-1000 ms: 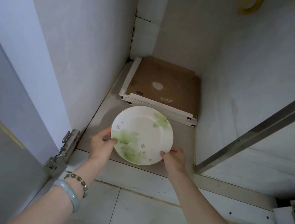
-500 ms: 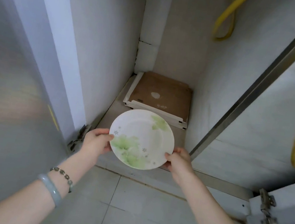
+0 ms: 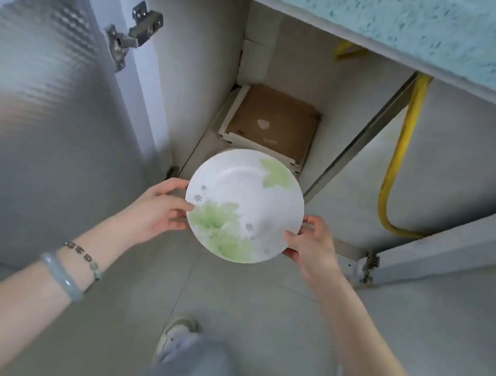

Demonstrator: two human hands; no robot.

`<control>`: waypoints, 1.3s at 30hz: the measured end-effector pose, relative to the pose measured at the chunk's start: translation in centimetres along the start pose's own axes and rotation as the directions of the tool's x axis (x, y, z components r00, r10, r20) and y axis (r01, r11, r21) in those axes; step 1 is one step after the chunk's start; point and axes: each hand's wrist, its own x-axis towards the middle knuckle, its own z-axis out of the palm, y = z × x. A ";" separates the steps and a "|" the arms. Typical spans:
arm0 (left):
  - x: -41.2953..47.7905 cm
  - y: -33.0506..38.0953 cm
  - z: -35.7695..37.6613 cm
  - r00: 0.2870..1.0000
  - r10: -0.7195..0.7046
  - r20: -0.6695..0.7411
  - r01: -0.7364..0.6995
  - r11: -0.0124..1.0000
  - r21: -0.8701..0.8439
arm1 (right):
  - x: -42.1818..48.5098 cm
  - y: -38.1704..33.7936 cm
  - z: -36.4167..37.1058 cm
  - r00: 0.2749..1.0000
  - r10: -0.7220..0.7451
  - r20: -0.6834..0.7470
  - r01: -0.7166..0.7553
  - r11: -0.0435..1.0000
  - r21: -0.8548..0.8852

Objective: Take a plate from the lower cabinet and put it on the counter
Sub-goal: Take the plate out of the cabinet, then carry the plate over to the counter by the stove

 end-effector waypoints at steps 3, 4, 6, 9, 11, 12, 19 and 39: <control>-5.0 3.5 1.8 0.999 -0.033 -0.007 0.033 0.999 0.020 | -5.0 -3.2 -1.2 1.000 0.013 -0.009 -0.013 1.000 0.012; -6.6 4.6 2.4 0.999 -0.043 -0.006 0.043 0.999 0.028 | -6.5 -4.1 -1.6 1.000 0.024 -0.004 -0.024 1.000 0.016; -10.1 6.5 3.6 0.997 -0.076 -0.021 0.076 0.996 0.036 | -9.9 -6.0 -2.4 0.998 0.062 0.004 -0.062 0.998 0.011; -15.2 8.6 5.3 0.991 -0.119 -0.059 0.122 0.992 0.039 | -14.8 -8.6 -3.3 0.994 0.105 0.019 -0.105 0.994 0.003; -18.7 10.3 6.2 0.987 -0.147 -0.068 0.149 0.989 0.026 | -18.3 -10.7 -3.8 0.992 0.125 0.024 -0.125 0.992 -0.005; -20.4 11.1 6.5 0.985 -0.158 -0.070 0.160 0.987 0.023 | -20.1 -11.7 -4.0 0.991 0.133 0.030 -0.132 0.991 -0.016; -29.5 16.4 7.0 0.973 -0.217 -0.075 0.220 0.975 0.031 | -29.8 -18.2 -5.6 0.981 0.184 0.063 -0.179 0.981 -0.080; -30.3 34.1 6.6 0.999 0.021 -0.028 -0.019 0.998 0.064 | -32.4 -34.3 -1.7 0.997 0.045 0.065 -0.050 0.996 0.076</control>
